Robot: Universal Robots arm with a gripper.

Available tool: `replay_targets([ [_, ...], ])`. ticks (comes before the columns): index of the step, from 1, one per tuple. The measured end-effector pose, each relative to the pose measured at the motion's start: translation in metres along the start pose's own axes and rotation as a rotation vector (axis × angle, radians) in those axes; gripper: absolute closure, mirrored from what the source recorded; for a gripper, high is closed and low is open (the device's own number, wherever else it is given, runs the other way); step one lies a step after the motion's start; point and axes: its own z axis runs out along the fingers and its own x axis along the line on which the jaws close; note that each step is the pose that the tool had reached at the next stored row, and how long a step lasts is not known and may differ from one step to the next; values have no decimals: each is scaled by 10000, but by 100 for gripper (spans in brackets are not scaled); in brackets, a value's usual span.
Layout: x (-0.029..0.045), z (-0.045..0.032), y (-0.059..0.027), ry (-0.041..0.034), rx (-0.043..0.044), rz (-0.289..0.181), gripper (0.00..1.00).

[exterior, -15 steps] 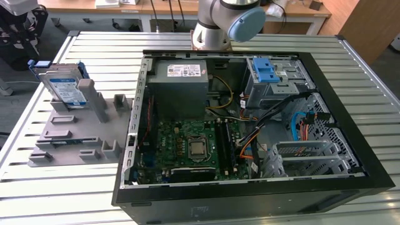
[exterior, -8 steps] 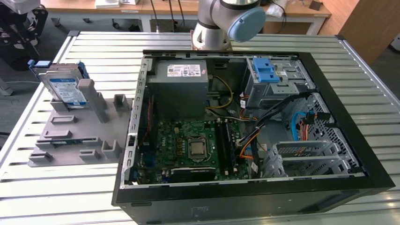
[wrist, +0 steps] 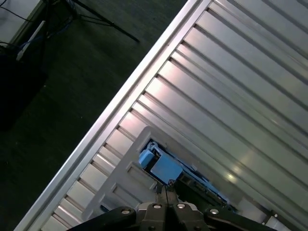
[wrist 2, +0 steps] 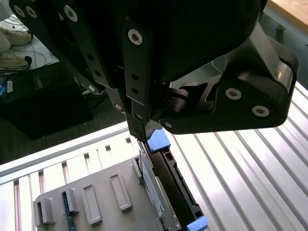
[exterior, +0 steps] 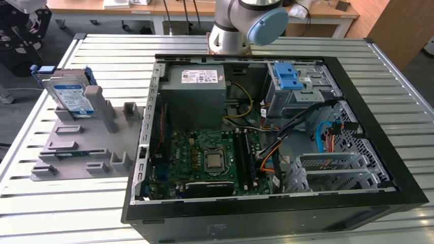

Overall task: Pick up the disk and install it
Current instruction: 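Pick up the disk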

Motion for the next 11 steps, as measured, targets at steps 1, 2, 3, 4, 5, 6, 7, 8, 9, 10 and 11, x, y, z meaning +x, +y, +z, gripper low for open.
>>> replay_targets([
  [1,0,0,0,4,0,-115,89],
  [2,0,0,0,8,0,-224,89],
  [3,0,0,0,12,1,-336,89],
  [4,0,0,0,16,1,-450,89],
  [5,0,0,0,20,1,-563,89],
  [6,0,0,0,23,2,-678,89],
  [7,0,0,0,25,4,-795,89],
  [8,0,0,0,28,6,-923,89],
  [9,0,0,0,30,7,-1044,89],
  [10,0,0,0,34,8,-1162,89],
  [11,0,0,0,36,9,-1267,89],
])
